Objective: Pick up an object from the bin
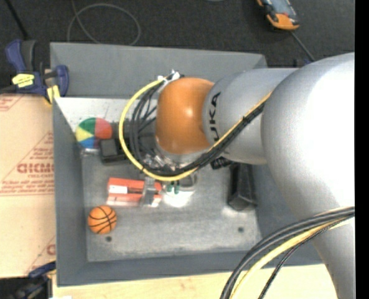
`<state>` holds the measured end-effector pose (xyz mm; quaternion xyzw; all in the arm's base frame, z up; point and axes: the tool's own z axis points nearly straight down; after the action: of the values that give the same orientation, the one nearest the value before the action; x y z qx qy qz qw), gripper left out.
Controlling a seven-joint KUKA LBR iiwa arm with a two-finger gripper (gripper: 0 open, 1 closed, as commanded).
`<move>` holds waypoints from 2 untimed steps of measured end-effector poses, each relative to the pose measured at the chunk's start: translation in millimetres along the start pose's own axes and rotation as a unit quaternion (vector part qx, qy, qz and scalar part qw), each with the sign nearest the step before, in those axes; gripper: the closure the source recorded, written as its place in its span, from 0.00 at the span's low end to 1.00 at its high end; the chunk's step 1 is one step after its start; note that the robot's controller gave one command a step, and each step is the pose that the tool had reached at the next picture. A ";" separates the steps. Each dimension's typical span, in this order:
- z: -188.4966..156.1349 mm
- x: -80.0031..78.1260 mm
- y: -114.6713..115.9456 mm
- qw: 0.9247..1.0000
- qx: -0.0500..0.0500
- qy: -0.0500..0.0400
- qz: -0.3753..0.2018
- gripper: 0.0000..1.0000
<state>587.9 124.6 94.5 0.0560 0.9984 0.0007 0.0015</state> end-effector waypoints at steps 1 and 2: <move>0.0 0.0 0.0 1.000 0.000 0.000 0.000 1.00; 11.7 2.0 14.4 1.000 0.001 -0.002 -0.003 1.00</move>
Offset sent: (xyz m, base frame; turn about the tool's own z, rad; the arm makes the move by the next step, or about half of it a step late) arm -0.0059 0.0279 -0.0244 -0.0092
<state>587.5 139.2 82.8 0.0532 0.9986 -0.0008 0.0037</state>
